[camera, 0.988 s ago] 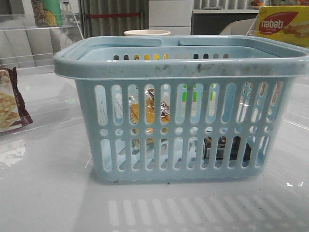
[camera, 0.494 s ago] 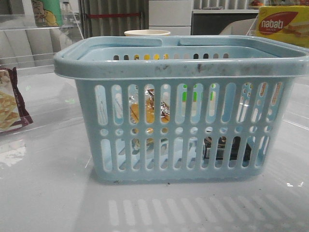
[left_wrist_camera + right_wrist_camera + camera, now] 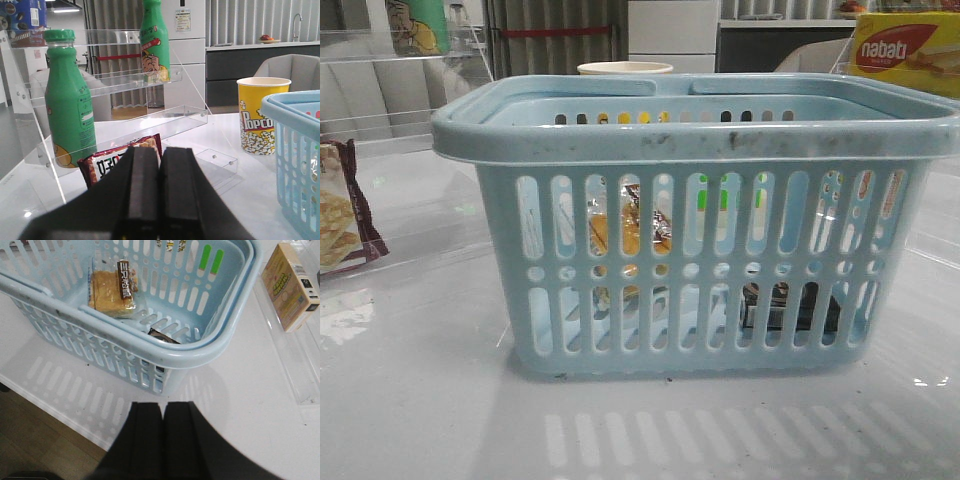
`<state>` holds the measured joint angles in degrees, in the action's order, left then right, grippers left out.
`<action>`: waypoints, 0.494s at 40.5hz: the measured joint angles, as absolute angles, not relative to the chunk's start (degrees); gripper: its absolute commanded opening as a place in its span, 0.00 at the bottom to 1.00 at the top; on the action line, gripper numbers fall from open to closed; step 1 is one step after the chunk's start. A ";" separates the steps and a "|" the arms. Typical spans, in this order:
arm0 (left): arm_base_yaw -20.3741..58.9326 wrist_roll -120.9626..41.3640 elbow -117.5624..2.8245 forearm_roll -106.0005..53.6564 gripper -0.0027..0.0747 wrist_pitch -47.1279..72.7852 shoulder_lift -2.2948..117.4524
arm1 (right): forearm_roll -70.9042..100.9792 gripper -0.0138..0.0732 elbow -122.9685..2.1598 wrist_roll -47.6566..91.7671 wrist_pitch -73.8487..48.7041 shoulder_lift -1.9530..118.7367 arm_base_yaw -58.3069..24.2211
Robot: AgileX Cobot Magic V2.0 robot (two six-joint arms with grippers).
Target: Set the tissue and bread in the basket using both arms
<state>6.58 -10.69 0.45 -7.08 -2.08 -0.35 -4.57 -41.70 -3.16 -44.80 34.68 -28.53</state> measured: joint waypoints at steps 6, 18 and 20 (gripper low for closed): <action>6.58 -10.69 0.45 -7.08 0.15 -2.08 -0.35 | -4.57 0.22 -41.70 -3.16 -44.80 34.68 -28.53; 6.58 -10.69 0.45 -7.08 0.15 -2.08 -0.35 | -4.67 0.22 -38.70 -2.69 -43.23 31.12 -22.67; 6.58 -10.69 0.45 -7.08 0.15 -2.08 -0.35 | -4.67 0.22 -36.68 -1.73 -41.83 29.20 -20.49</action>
<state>6.58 -10.69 0.45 -7.08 -2.08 -0.35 -4.67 -36.68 -1.73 -41.83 29.20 -20.49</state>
